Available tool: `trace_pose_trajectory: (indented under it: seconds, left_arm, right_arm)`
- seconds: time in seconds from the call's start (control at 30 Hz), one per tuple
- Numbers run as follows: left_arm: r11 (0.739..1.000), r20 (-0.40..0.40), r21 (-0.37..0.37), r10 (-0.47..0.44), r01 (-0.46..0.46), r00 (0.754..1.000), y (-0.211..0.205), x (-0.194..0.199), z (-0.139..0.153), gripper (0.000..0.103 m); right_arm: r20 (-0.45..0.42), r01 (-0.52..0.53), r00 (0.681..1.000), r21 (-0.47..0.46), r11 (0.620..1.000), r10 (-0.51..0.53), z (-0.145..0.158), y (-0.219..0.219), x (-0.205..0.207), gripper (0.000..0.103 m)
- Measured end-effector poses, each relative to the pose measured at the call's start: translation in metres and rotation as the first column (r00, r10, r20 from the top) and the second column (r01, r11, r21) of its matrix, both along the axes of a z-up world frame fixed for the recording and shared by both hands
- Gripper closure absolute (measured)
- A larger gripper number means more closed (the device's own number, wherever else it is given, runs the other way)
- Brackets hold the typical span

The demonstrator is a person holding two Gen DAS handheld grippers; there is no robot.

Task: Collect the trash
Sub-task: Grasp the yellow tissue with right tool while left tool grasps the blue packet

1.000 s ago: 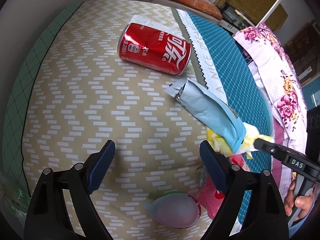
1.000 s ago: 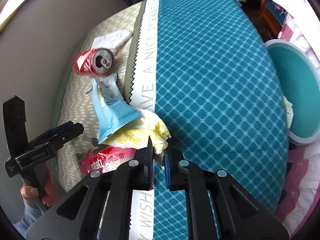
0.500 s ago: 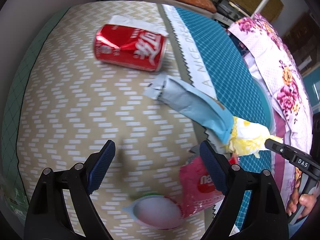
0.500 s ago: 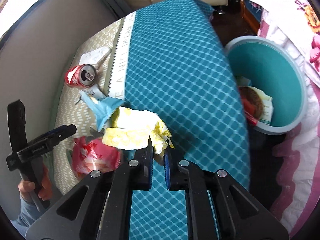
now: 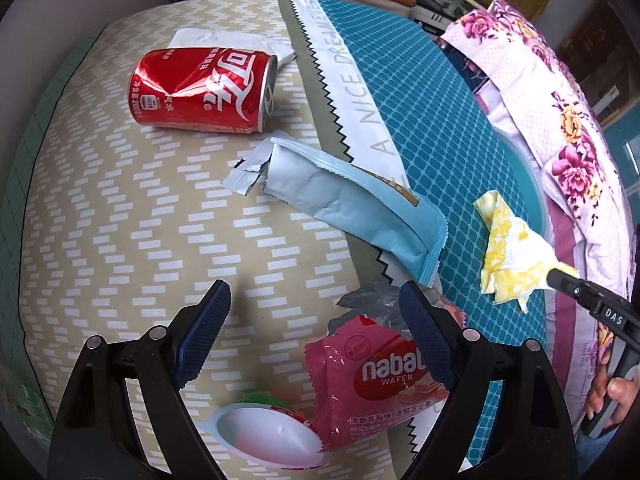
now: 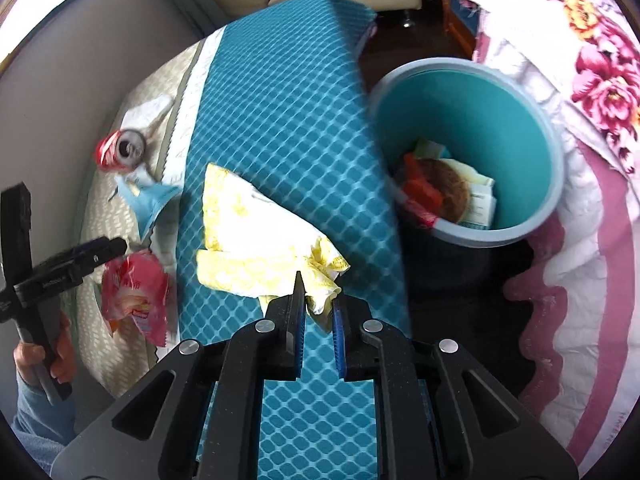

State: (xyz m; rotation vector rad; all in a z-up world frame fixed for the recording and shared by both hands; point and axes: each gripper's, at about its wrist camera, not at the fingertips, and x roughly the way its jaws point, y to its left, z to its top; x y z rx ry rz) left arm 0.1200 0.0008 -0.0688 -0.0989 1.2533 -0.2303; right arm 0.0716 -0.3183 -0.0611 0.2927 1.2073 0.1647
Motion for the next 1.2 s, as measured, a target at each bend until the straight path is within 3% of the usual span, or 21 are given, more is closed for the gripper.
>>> trace_pose_trajectory:
  seconds: [0.17, 0.23, 0.4, 0.5, 0.63, 0.67, 0.77, 0.97, 1.1, 1.13, 1.17, 1.2]
  left_arm:
    - [1.0, 0.002, 0.001, 0.003, -0.003, 1.0, -0.01, 0.005, 0.001, 0.016]
    - [1.0, -0.011, -0.015, 0.018, -0.018, 1.0, -0.012, 0.011, 0.0, 0.016]
    - [0.99, -0.049, -0.106, 0.089, -0.094, 0.995, -0.014, 0.034, -0.002, 0.016]
    - [0.971, -0.098, -0.171, 0.152, -0.167, 0.983, -0.015, 0.048, -0.009, 0.016]
    - [0.969, -0.078, -0.146, 0.187, -0.197, 0.979, -0.023, 0.057, -0.011, 0.016]
    - [0.974, -0.061, -0.125, 0.183, -0.19, 0.981, -0.026, 0.058, -0.009, 0.02]
    - [0.987, -0.022, -0.065, 0.146, -0.147, 0.989, -0.032, 0.055, -0.007, 0.048]
    - [0.998, 0.049, 0.009, 0.069, -0.07, 0.996, -0.035, 0.035, -0.002, 0.074]
    - [0.998, 0.073, 0.028, 0.05, -0.052, 0.996, -0.037, 0.027, 0.001, 0.078]
    - [0.998, 0.074, 0.02, 0.055, -0.056, 0.996, -0.036, 0.026, 0.001, 0.079]
    - [0.998, 0.074, 0.004, 0.06, -0.061, 0.995, -0.032, 0.022, 0.001, 0.08]
    - [0.998, 0.073, -0.011, 0.062, -0.061, 0.995, -0.03, 0.02, 0.002, 0.08]
  right_arm:
    - [-0.013, 0.004, 1.0, 0.035, 0.999, -0.003, -0.006, -0.01, 0.0, 0.089]
    - [-0.008, 0.01, 1.0, 0.026, 1.0, -0.01, -0.005, -0.013, 0.002, 0.069]
    - [0.055, -0.001, 0.998, 0.0, 1.0, 0.001, 0.011, -0.013, 0.009, 0.058]
    - [0.098, -0.099, 0.99, -0.031, 0.995, 0.102, 0.017, -0.001, 0.02, 0.038]
    - [0.115, -0.264, 0.955, -0.086, 0.961, 0.273, 0.012, 0.023, 0.04, 0.035]
    - [0.115, -0.29, 0.947, -0.093, 0.953, 0.299, 0.011, 0.028, 0.044, 0.034]
    - [0.091, -0.362, 0.924, -0.114, 0.925, 0.373, 0.0, 0.042, 0.057, 0.031]
    - [-0.003, -0.468, 0.882, -0.12, 0.875, 0.471, -0.016, 0.066, 0.062, 0.03]
    - [-0.011, -0.512, 0.854, -0.188, 0.838, 0.519, -0.02, 0.077, 0.047, 0.028]
    - [-0.01, -0.509, 0.852, -0.244, 0.825, 0.523, -0.021, 0.083, 0.041, 0.028]
    - [-0.007, -0.505, 0.853, -0.267, 0.821, 0.523, -0.021, 0.084, 0.039, 0.03]
    - [0.0, -0.494, 0.854, -0.319, 0.809, 0.521, -0.02, 0.088, 0.035, 0.039]
